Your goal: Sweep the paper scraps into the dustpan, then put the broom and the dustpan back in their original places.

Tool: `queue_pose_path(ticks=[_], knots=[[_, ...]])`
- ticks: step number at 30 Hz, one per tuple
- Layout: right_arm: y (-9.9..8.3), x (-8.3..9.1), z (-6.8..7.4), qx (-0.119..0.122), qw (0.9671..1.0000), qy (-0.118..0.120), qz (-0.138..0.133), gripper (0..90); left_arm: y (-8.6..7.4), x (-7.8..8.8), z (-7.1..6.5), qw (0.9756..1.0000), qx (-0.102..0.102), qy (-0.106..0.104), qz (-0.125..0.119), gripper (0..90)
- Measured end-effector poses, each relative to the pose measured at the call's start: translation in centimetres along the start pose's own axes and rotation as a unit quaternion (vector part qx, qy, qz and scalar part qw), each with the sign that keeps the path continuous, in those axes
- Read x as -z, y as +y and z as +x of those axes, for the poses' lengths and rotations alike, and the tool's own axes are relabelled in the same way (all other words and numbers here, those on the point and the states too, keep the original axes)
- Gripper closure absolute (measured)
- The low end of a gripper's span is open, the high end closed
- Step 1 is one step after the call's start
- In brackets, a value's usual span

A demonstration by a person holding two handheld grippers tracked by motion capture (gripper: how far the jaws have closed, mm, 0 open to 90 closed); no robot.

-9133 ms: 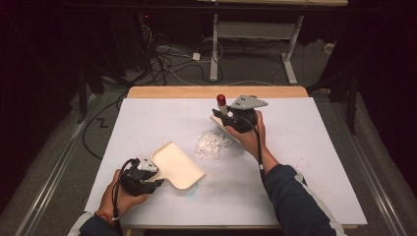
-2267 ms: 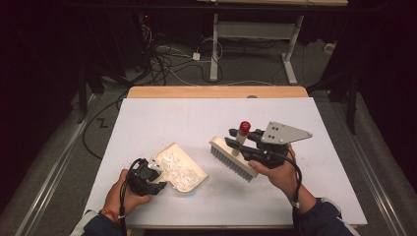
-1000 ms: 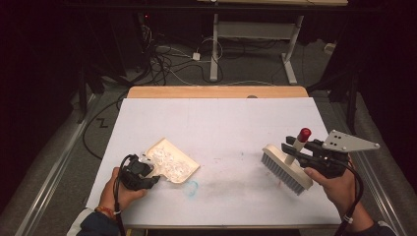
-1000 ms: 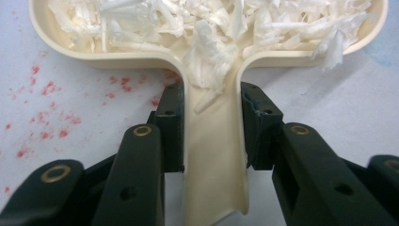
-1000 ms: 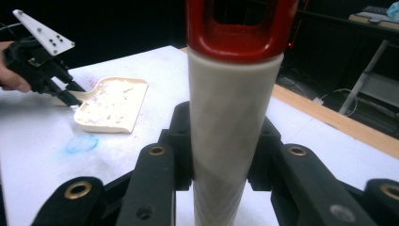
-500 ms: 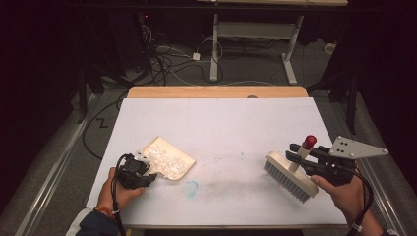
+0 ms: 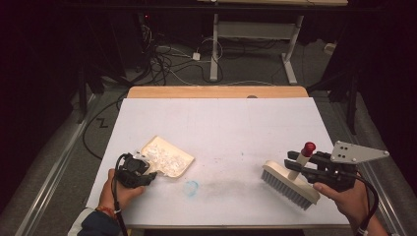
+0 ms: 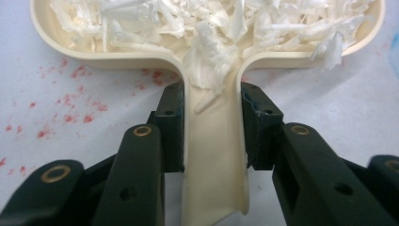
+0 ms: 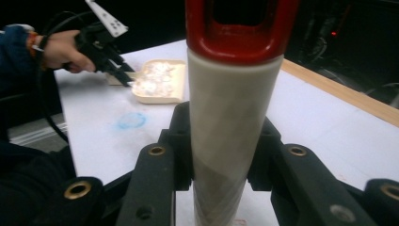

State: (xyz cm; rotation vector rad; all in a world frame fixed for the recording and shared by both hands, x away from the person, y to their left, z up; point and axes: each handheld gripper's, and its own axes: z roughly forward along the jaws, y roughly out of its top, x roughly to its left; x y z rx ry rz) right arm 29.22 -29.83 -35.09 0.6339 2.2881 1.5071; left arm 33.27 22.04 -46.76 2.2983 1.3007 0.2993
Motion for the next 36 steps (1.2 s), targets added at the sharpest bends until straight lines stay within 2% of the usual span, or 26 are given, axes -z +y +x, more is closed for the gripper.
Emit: queue_pose_path(ticks=[4,7,13,17,20,27,32,34,36], knots=[[0.1,-0.4,0.4,0.01,0.9997,0.022,0.008,69.5,0.4,-0.4,0.0,0.9993,0.034,0.014,-0.011,63.0],[0.1,-0.6,0.3,0.002,0.9992,0.033,0.022,69.6,1.1,-0.9,-0.1,0.9978,0.056,0.028,-0.021,63.1],[-0.2,-1.2,0.0,-0.002,0.9974,0.062,0.038,69.5,2.6,-2.0,-0.1,0.9946,0.084,0.046,-0.04,62.9],[-0.4,-1.5,-0.2,0.0,0.9969,0.063,0.048,69.6,3.3,-2.5,-0.8,0.9946,0.081,0.048,-0.043,58.4],[-0.6,-1.7,-0.6,-0.008,0.9966,0.063,0.053,69.6,3.5,-2.7,-1.6,0.9955,0.076,0.036,-0.044,53.8],[-0.6,-2.4,-2.3,-0.022,0.9978,0.033,0.052,68.6,3.1,-2.3,-2.9,0.9968,0.059,0.016,-0.051,47.0],[-0.1,-3.6,-4.4,-0.024,0.9972,-0.005,0.071,64.3,2.6,-1.3,-3.0,0.9968,0.025,-0.002,-0.076,41.1],[0.1,-4.2,-5.4,-0.031,0.9966,-0.014,0.075,63.1,2.3,-0.9,-3.1,0.9953,0.006,-0.01,-0.096,37.9],[0.3,-5.0,-6.4,-0.037,0.9953,-0.027,0.085,61.5,1.9,-0.6,-3.3,0.9931,-0.018,-0.004,-0.116,33.9]])
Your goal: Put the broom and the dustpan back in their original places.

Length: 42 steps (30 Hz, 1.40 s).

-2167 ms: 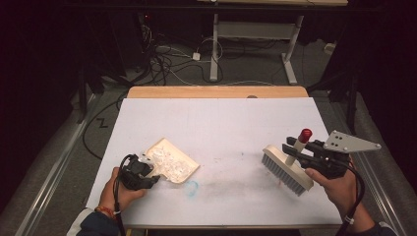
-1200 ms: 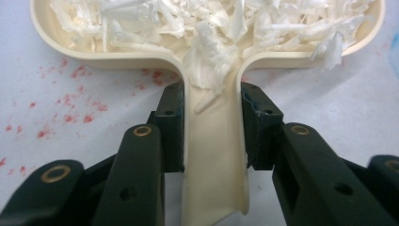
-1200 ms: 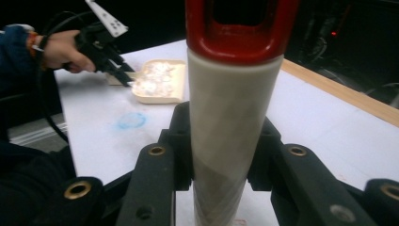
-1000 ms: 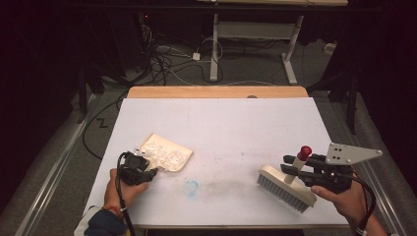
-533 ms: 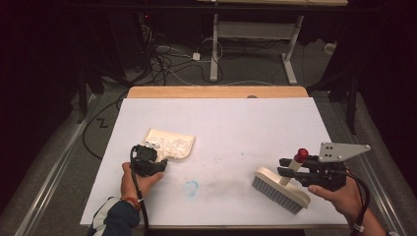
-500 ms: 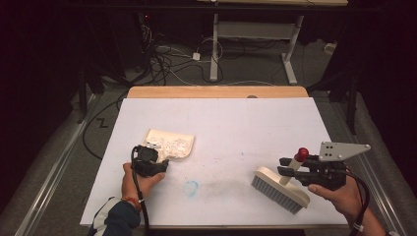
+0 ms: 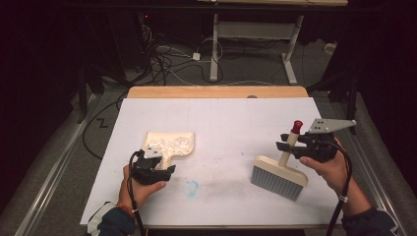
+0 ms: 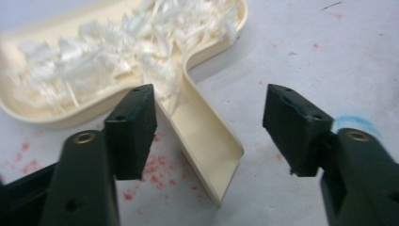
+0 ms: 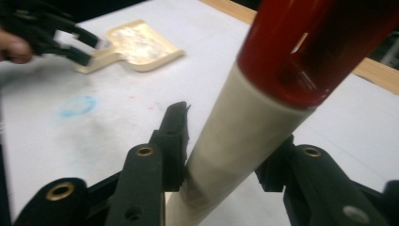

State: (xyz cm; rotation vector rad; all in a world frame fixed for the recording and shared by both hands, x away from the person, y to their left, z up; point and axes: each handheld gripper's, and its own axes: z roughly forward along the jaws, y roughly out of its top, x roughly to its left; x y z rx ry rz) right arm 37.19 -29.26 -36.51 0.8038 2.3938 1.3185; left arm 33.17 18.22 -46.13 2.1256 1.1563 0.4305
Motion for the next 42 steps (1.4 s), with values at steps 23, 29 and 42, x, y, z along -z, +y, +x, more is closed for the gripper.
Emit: queue_pose_path(ticks=[23,29,42], knots=[[3.0,-9.5,-5.4,-0.032,0.9858,-0.152,0.064,52.0,-3.8,3.0,-0.5,0.9934,-0.074,0.022,-0.085,24.4],[3.2,-9.4,-6.0,-0.046,0.979,-0.196,0.033,48.6,-3.8,2.7,-0.5,0.9933,-0.08,0.019,-0.081,24.2],[2.3,-8.6,-4.7,-0.06,0.9794,-0.191,-0.03,44.6,-3.8,2.5,-1.0,0.9919,-0.096,0.023,-0.079,22.7]])
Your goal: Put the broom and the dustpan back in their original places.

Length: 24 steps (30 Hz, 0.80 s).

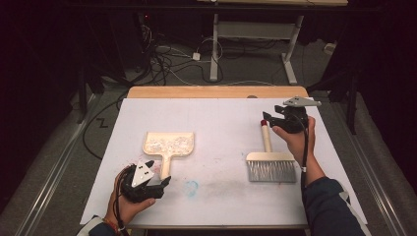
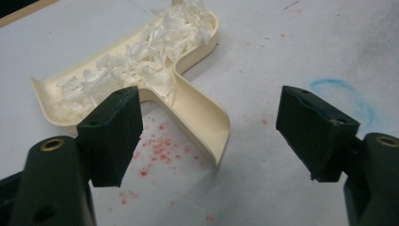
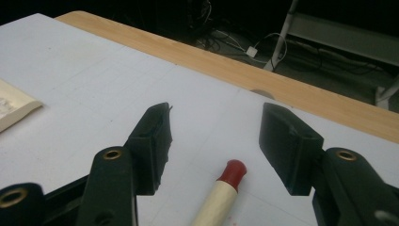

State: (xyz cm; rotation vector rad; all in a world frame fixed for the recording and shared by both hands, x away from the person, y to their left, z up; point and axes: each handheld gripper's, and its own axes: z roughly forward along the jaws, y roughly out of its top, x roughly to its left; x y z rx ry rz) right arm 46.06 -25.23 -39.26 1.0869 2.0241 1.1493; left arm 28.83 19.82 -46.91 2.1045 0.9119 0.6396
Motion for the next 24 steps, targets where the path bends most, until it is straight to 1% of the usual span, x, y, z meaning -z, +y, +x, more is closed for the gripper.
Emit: queue_pose_path(ticks=[2,3,5,6,8,10,12,13,14,16,17,19,20,22,23,24], knots=[[-0.2,0.1,0.3,0.006,1.0,0.0,0.0,43.1,0.0,-0.1,-0.1,1.0,-0.004,-0.001,0.002,22.1],[-0.3,0.2,0.3,0.006,1.0,0.001,-0.005,42.1,0.0,-0.1,-0.1,1.0,-0.006,0.0,0.004,21.9],[-0.5,0.4,0.4,-0.005,0.9999,0.004,-0.013,40.0,0.0,-0.2,-0.2,1.0,-0.008,-0.003,0.004,21.8],[-0.5,0.6,0.4,-0.007,0.9998,0.002,-0.019,39.5,0.0,-0.2,-0.3,0.9999,-0.01,-0.001,0.005,21.8],[-0.6,1.0,0.6,0.001,0.9995,-0.006,-0.03,36.4,0.0,-0.3,-0.4,0.9999,-0.011,-0.001,0.006,21.9],[-0.7,1.4,0.9,0.001,0.9993,-0.006,-0.036,35.0,0.1,-0.4,-0.4,0.9999,-0.014,0.0,0.009,21.8],[-0.8,1.8,1.2,0.004,0.9988,-0.001,-0.048,33.0,0.1,-0.5,-0.5,0.9998,-0.017,0.0,0.012,21.9],[-0.8,1.9,1.3,0.005,0.9987,0.004,-0.05,31.9,0.1,-0.5,-0.6,0.9998,-0.018,0.0,0.012,21.9],[-0.7,2.0,1.4,0.006,0.9987,0.004,-0.051,30.2,0.1,-0.5,-0.6,0.9997,-0.019,0.0,0.013,21.9],[-0.6,2.3,1.8,0.017,0.9985,-0.008,-0.053,26.6,0.1,-0.5,-0.6,0.9997,-0.021,-0.001,0.013,21.9],[-0.5,2.4,2.0,0.017,0.9982,-0.011,-0.056,25.8,0.1,-0.5,-0.7,0.9997,-0.021,-0.001,0.014,21.8],[-0.4,2.7,2.2,0.019,0.9977,-0.008,-0.065,23.3,0.1,-0.5,-0.7,0.9997,-0.022,-0.001,0.014,21.8],[-0.4,2.8,2.3,0.021,0.9976,-0.012,-0.065,21.9,0.1,-0.5,-0.7,0.9997,-0.022,0.0,0.015,21.8],[-0.3,2.9,2.6,0.022,0.9976,-0.01,-0.065,21.2,0.1,-0.6,-0.7,0.9996,-0.022,-0.001,0.016,21.8],[-0.3,2.9,2.6,0.026,0.9975,-0.008,-0.065,20.1,0.1,-0.6,-0.7,0.9996,-0.022,-0.001,0.016,21.9],[-0.3,2.9,2.7,0.024,0.9975,-0.009,-0.065,18.0,0.1,-0.6,-0.7,0.9996,-0.022,-0.001,0.016,21.8]])
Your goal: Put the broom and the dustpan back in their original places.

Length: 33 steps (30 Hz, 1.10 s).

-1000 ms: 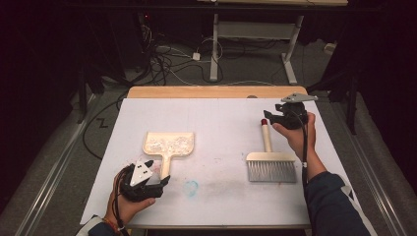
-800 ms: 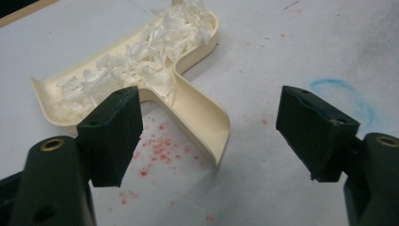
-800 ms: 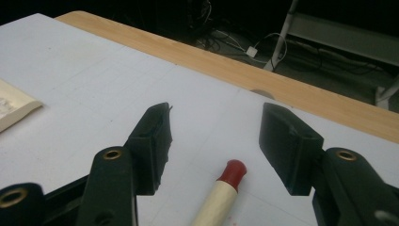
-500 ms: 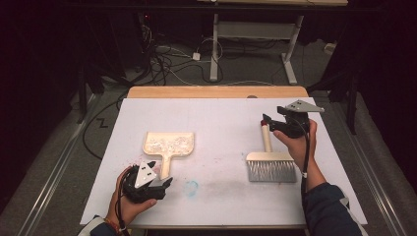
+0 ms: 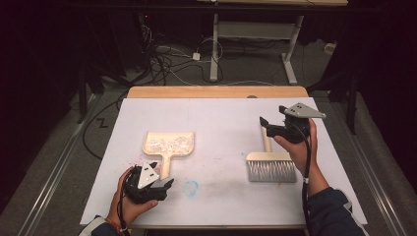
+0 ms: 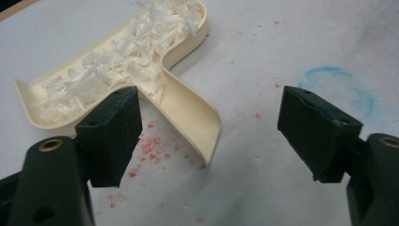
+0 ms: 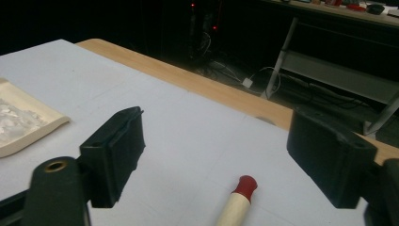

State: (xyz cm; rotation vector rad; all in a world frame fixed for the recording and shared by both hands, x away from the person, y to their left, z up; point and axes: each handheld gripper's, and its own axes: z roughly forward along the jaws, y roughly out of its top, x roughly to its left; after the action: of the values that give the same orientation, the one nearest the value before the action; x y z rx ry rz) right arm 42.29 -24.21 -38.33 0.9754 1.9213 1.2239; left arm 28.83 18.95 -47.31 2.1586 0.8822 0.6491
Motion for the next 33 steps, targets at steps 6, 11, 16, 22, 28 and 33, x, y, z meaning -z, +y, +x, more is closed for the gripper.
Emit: queue_pose_path(ticks=[6,11,16,22,28,33], knots=[[0.2,0.4,0.6,-0.001,0.9999,0.011,-0.007,16.4,0.0,0.0,0.0,1.0,-0.001,0.0,0.0,21.9],[0.4,1.1,1.2,0.008,0.9998,0.014,-0.011,16.5,0.0,0.1,0.0,1.0,-0.003,0.0,0.002,21.8],[0.7,2.0,1.6,0.021,0.9994,0.014,-0.023,17.1,0.0,0.1,-0.1,1.0,-0.005,0.0,0.002,21.8],[0.8,3.1,1.8,0.031,0.9991,0.016,-0.026,18.1,0.0,0.0,-0.1,1.0,-0.007,-0.001,0.004,21.9],[0.9,4.1,2.3,0.039,0.9985,0.02,-0.032,18.9,0.1,0.0,-0.2,0.9999,-0.01,-0.002,0.006,21.8],[0.9,4.8,2.6,0.048,0.9981,0.014,-0.034,19.0,0.1,0.0,-0.3,0.9999,-0.01,-0.002,0.006,21.8]])
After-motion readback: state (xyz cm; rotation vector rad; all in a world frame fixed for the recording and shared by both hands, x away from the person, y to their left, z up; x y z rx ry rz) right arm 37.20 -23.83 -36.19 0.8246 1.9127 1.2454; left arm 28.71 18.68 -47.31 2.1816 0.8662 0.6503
